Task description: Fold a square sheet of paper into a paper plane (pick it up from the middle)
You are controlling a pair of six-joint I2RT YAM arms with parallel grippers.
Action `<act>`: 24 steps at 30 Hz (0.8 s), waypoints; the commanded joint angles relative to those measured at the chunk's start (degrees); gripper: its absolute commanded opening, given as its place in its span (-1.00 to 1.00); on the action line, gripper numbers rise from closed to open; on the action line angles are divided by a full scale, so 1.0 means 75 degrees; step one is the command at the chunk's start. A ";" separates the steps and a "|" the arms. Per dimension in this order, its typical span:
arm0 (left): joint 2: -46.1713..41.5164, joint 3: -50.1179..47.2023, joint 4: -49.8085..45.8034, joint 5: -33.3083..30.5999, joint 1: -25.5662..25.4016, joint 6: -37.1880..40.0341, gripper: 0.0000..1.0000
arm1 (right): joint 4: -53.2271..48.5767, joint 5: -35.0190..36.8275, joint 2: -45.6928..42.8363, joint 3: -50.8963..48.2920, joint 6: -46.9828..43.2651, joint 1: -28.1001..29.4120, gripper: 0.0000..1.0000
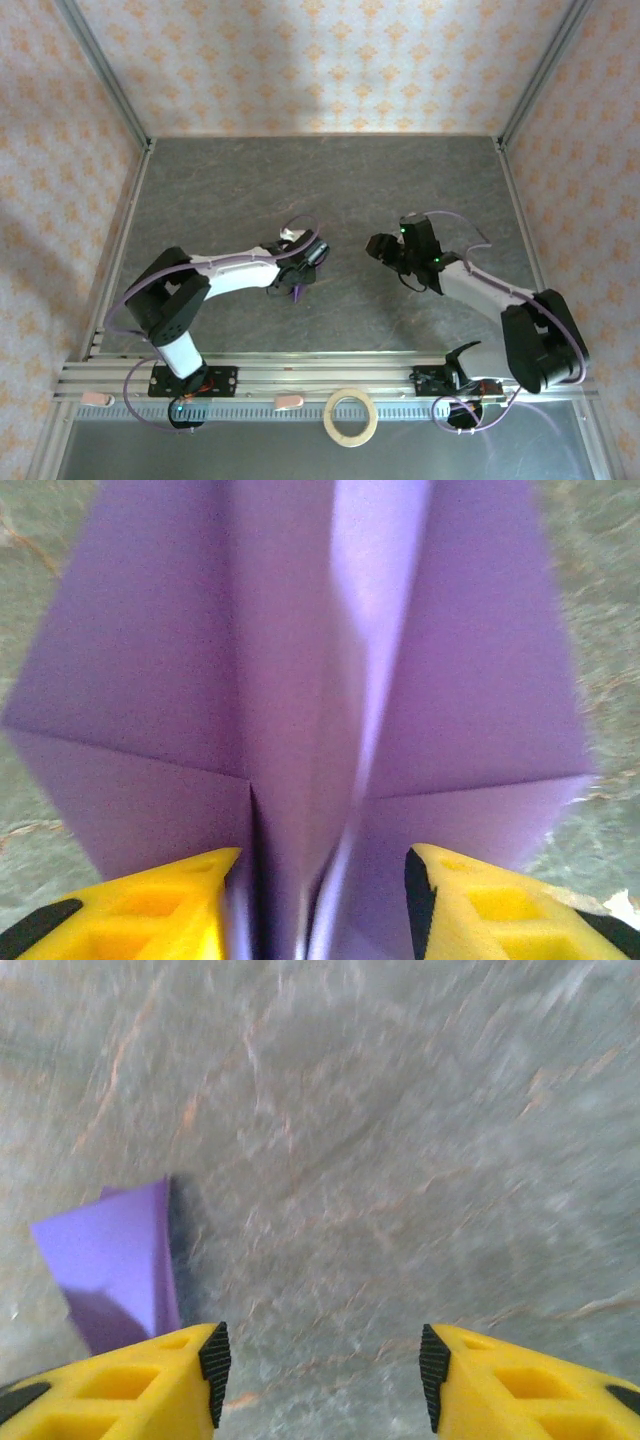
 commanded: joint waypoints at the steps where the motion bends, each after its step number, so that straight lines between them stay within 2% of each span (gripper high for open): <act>1: -0.0725 0.0280 -0.0326 -0.0313 -0.0064 -0.0317 0.03 | -0.0813 0.2061 -0.0607 0.0380 -0.0654 -0.0083 0.28; 4: -0.1291 0.0039 -0.0197 -0.0528 -0.0061 -0.0308 0.06 | -0.1082 0.3534 -0.1144 0.0410 -0.1248 -0.0123 0.53; 7: -0.2018 -0.0444 0.0184 -0.0876 -0.0061 -0.0043 0.12 | -0.0670 0.4994 -0.1645 0.0082 -0.2149 -0.0144 0.73; 10: -0.2924 -0.1230 0.0821 -0.1730 0.0056 0.0503 0.32 | 0.0705 0.6664 -0.2034 -0.0801 -0.2929 -0.0235 1.00; 12: -0.3622 -0.1915 0.1547 -0.2128 0.0402 0.1238 0.43 | 0.2232 0.7032 -0.2086 -0.1562 -0.3817 -0.0374 0.99; 14: -0.4283 -0.2578 0.2321 -0.2609 0.0892 0.1931 0.62 | 0.3763 0.6904 -0.1912 -0.2281 -0.4508 -0.0556 0.99; 15: -0.4635 -0.2882 0.2730 -0.2638 0.1219 0.2248 0.69 | 0.4355 0.6687 -0.1706 -0.2462 -0.4486 -0.0719 0.99; 17: -0.5193 -0.3577 0.3895 -0.2608 0.1805 0.3334 0.74 | 0.5226 0.5730 -0.1148 -0.2671 -0.4464 -0.1374 0.99; 19: -0.5633 -0.4299 0.5171 -0.2717 0.2515 0.4055 0.76 | 0.6147 0.5322 -0.0361 -0.2739 -0.4585 -0.1793 0.99; 20: -0.5813 -0.4658 0.5825 -0.2352 0.2950 0.4408 0.77 | 0.6456 0.5131 -0.0044 -0.2685 -0.4705 -0.1904 0.99; 22: -0.6016 -0.5185 0.6882 -0.1365 0.3846 0.4882 0.78 | 0.6751 0.4044 0.0337 -0.2482 -0.4873 -0.2254 0.99; 24: -0.5842 -0.5665 0.7908 -0.0623 0.4620 0.5045 0.78 | 0.8045 0.2905 0.0624 -0.2695 -0.4955 -0.2644 0.99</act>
